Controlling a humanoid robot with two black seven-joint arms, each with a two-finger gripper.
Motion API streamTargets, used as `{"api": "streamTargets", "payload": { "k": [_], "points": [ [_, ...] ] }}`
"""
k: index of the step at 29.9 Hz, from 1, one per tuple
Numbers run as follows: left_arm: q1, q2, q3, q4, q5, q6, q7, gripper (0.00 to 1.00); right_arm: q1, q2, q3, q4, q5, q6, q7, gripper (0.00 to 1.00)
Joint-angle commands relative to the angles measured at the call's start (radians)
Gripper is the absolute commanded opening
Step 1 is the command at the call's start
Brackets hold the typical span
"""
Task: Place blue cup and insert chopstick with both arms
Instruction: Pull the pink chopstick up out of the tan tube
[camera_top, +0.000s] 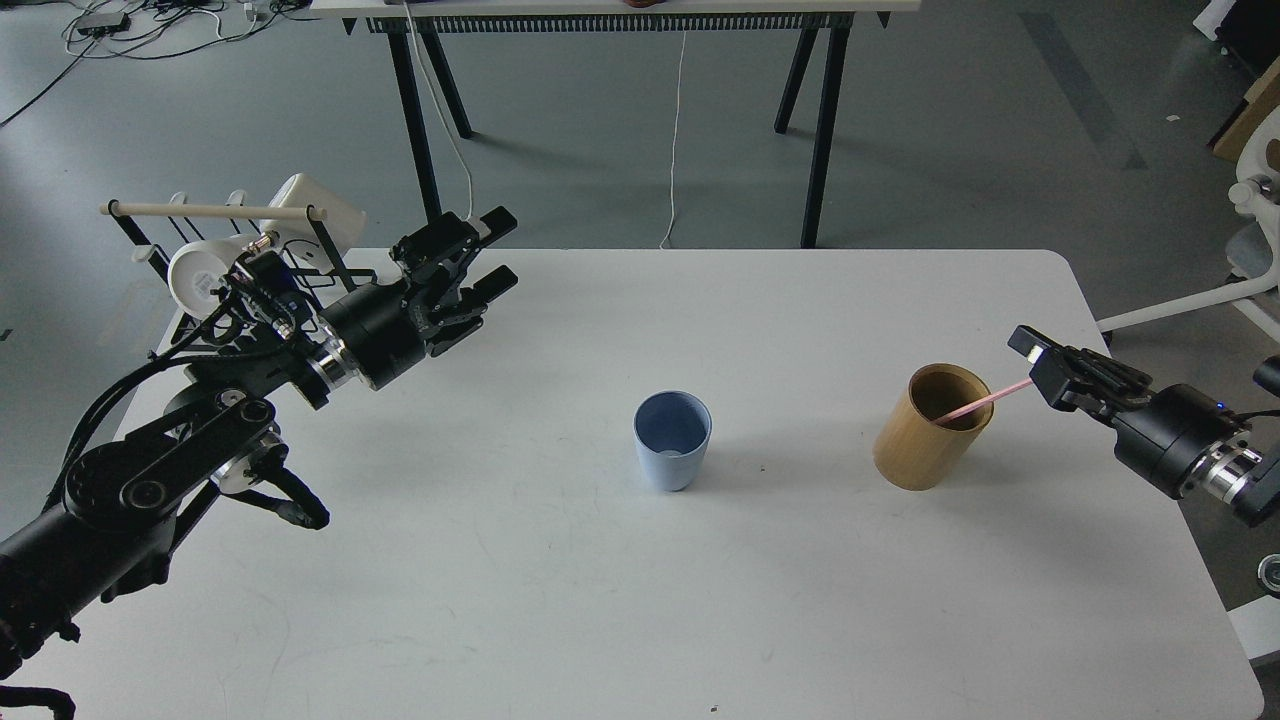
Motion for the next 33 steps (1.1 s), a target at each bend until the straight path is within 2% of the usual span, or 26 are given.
{"api": "streamTargets", "payload": {
  "k": [1,12,33],
  "points": [
    [0.003,0.0,0.0,0.005,0.0,-0.001,0.0,0.91,0.0,-0.004,0.004,0.004,0.0,0.0,0.0,0.0],
    [0.003,0.0,0.0,0.005,0.0,0.0,0.0,0.91,0.011,-0.053,0.023,0.044,0.002,0.0,0.0,0.0],
    [0.007,-0.002,0.0,0.005,0.0,0.0,0.0,0.91,0.073,-0.223,0.028,0.168,0.003,0.0,0.0,0.0]
  ]
}}
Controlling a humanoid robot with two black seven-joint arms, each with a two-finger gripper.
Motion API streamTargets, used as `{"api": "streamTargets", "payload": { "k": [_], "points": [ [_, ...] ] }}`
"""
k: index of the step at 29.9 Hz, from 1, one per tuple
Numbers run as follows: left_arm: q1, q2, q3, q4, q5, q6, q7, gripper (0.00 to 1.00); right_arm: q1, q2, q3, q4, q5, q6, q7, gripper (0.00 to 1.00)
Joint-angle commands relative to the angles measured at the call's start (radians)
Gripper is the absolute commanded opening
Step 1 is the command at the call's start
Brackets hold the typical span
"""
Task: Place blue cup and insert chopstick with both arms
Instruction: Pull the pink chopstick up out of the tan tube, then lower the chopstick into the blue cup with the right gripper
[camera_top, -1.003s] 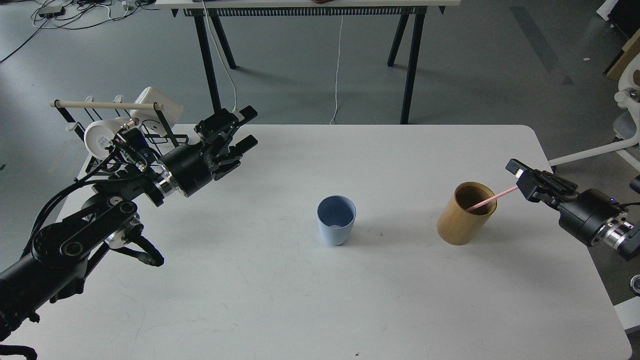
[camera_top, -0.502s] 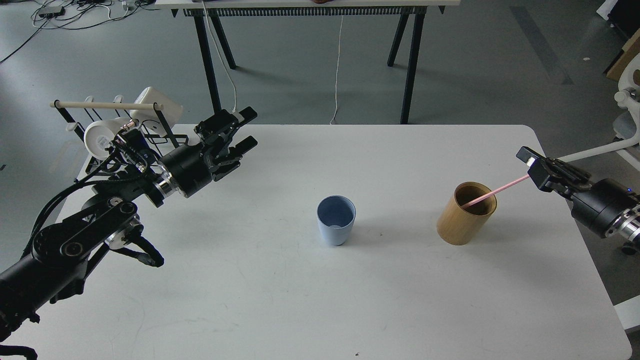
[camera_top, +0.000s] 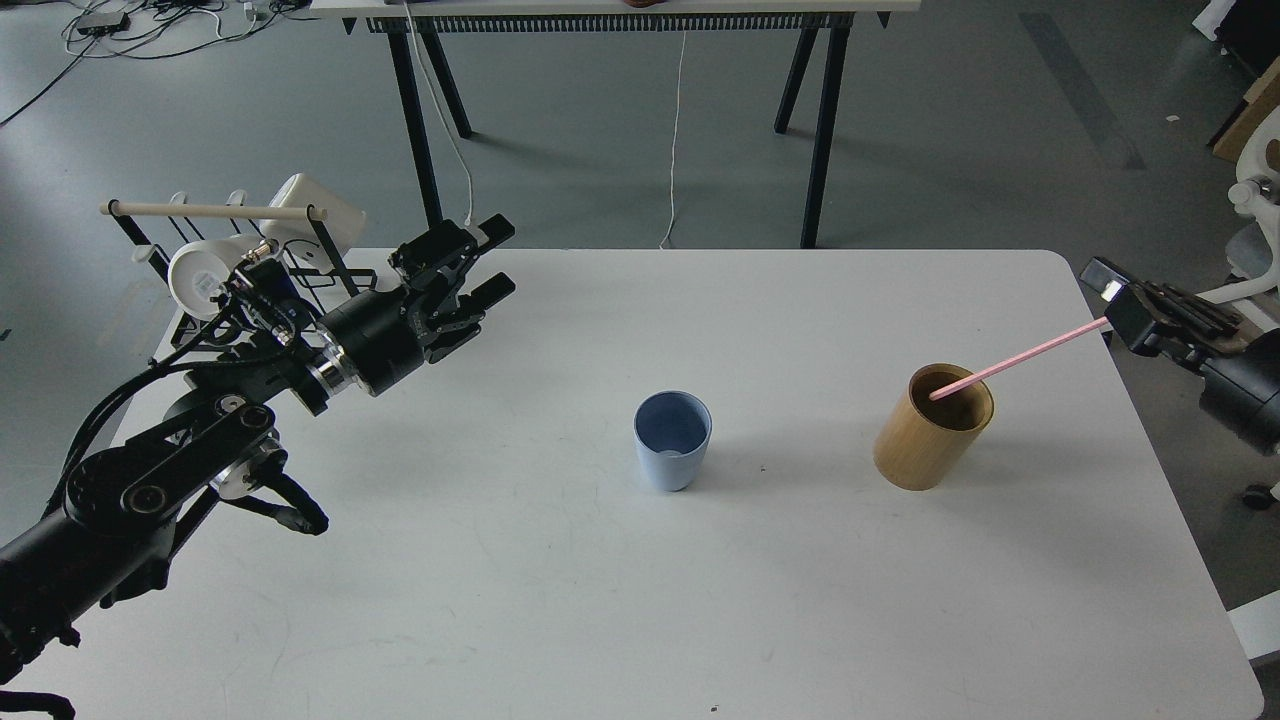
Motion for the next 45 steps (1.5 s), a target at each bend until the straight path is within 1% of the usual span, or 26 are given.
{"api": "streamTargets", "payload": {
  "k": [1,14,21,24,28,33,37,42,45],
  "points": [
    [0.005,0.0,0.0,0.0,0.0,0.0,0.0,0.91,0.002,-0.021,0.0,0.017,0.001,0.0,0.0,0.0],
    [0.006,0.0,0.0,0.0,0.0,0.0,0.0,0.91,0.048,-0.144,0.006,0.121,0.0,0.0,0.0,0.0],
    [0.006,-0.008,0.0,0.0,0.0,-0.001,0.0,0.91,0.13,-0.129,0.003,0.128,0.011,0.0,0.0,0.0],
    [0.006,-0.008,0.0,0.003,0.0,-0.001,0.0,0.91,0.175,-0.072,-0.002,0.122,0.018,0.0,0.0,0.0],
    [0.008,0.0,0.0,0.037,-0.002,-0.003,0.0,0.91,0.207,0.029,-0.009,0.111,0.009,0.0,0.0,0.0],
    [0.006,0.009,-0.003,0.057,-0.003,-0.004,0.0,0.91,0.223,0.19,-0.023,0.046,0.0,0.0,0.0,0.0],
    [0.012,0.014,-0.003,0.057,-0.003,-0.001,0.0,0.91,0.256,0.327,-0.071,-0.022,-0.003,0.0,0.0,0.0],
    [0.022,0.029,-0.015,0.084,-0.012,-0.004,0.0,0.91,0.272,0.427,-0.111,-0.066,-0.006,0.0,0.0,0.0],
    [0.023,0.058,-0.015,0.096,-0.112,-0.012,0.0,0.91,0.272,0.454,-0.12,-0.069,-0.006,0.0,0.0,0.0]
  ]
}}
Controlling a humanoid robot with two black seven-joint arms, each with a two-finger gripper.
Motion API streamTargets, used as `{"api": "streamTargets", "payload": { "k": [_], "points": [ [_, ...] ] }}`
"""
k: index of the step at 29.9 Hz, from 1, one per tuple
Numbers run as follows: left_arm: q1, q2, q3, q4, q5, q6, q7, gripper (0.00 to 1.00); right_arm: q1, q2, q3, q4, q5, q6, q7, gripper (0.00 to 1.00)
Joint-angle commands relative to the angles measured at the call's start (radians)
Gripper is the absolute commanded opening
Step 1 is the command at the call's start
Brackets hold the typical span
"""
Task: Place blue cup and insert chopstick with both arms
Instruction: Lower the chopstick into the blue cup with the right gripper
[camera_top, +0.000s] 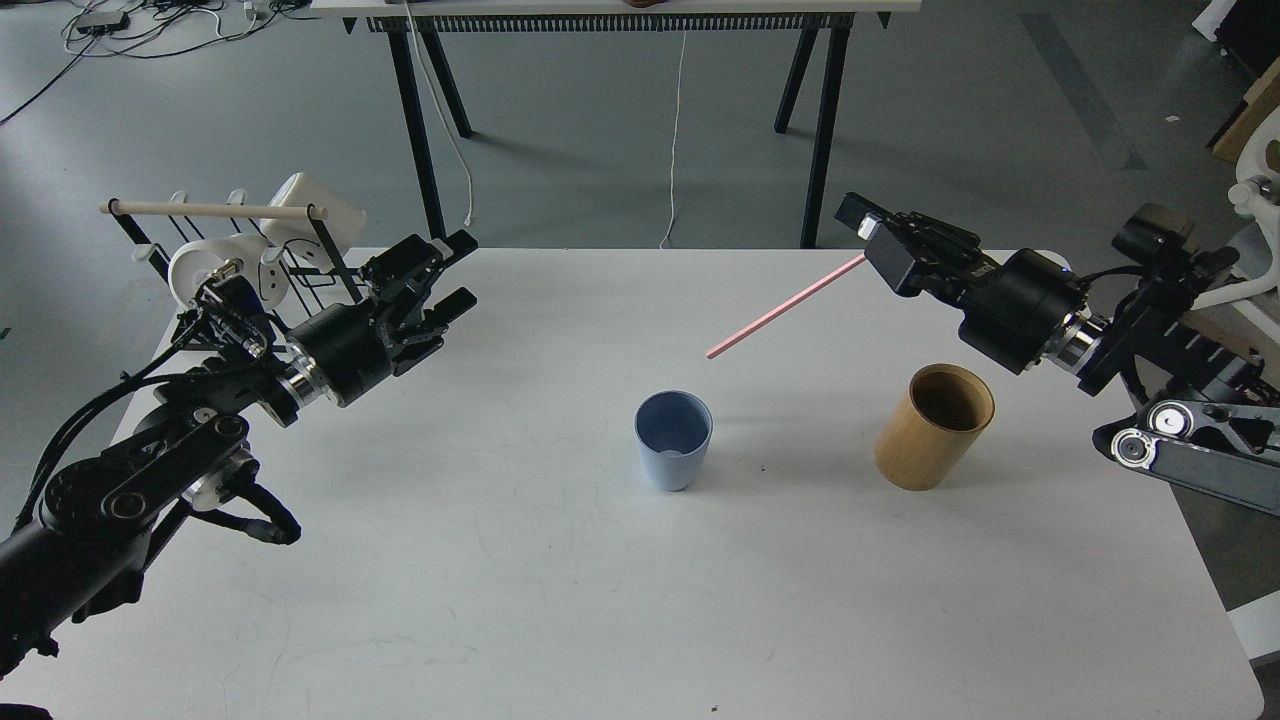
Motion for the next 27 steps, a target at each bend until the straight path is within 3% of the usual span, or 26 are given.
{"api": "streamTargets", "payload": {
  "k": [1,17,27],
  "points": [
    [0.002,0.029,0.002,0.017,-0.101,-0.009,0.0,0.91,0.001,0.039,-0.022,-0.006,-0.001,0.0,0.0,0.0],
    [0.014,0.036,0.005,0.018,-0.113,-0.009,0.0,0.91,-0.005,0.077,-0.059,-0.07,-0.036,0.0,0.0,0.0],
    [0.014,0.032,0.005,0.018,-0.113,-0.008,0.0,0.91,-0.01,0.168,-0.108,-0.124,-0.034,0.0,0.0,0.0]
  ]
}}
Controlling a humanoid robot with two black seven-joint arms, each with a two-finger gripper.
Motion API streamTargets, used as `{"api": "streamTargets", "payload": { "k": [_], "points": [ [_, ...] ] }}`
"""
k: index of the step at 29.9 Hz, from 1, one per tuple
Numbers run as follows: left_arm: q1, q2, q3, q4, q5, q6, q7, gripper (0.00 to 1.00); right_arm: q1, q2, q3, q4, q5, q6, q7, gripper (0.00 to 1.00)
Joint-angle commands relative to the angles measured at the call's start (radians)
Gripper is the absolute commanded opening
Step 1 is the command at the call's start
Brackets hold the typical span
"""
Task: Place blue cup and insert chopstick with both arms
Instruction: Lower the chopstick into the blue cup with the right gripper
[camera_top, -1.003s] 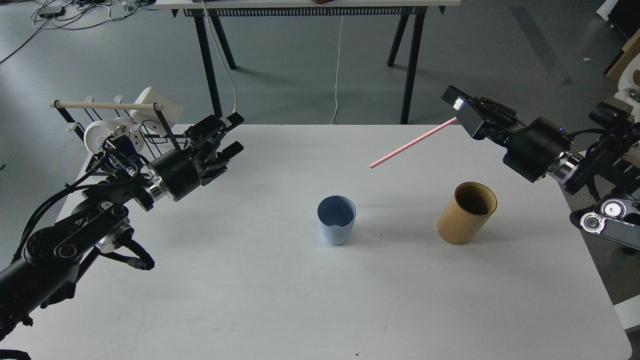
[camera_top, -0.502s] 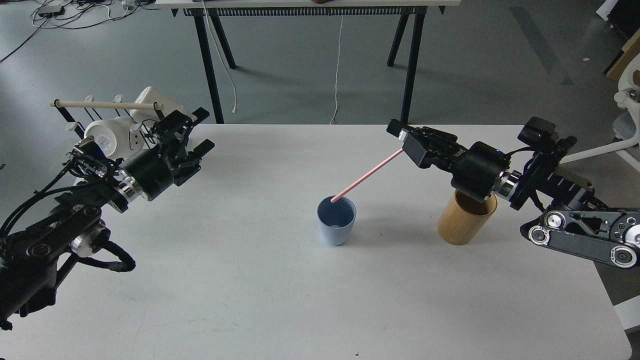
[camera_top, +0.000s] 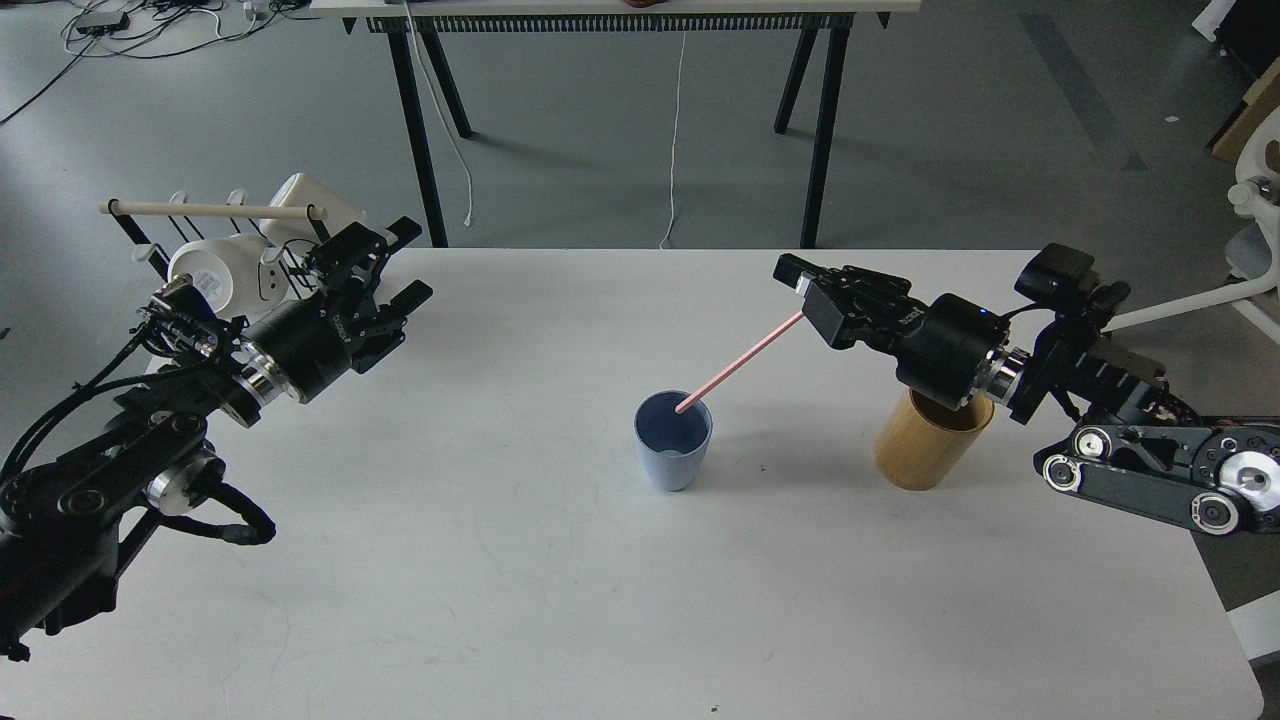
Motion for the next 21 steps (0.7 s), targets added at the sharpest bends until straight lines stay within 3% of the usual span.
{"api": "streamTargets", "payload": {
  "k": [1,14,21],
  "points": [
    [0.001,0.003,0.001,0.0,-0.001,0.0,0.0,0.91,0.0,0.026,-0.018,-0.013,0.002,0.0,0.0,0.0],
    [0.003,0.001,0.001,0.0,-0.001,0.0,0.0,0.91,0.002,0.104,-0.045,-0.077,0.004,0.0,0.0,0.05],
    [0.003,0.003,0.003,0.0,-0.002,-0.001,0.0,0.91,0.006,0.12,-0.045,-0.079,0.016,0.0,0.0,0.43]
  ]
}}
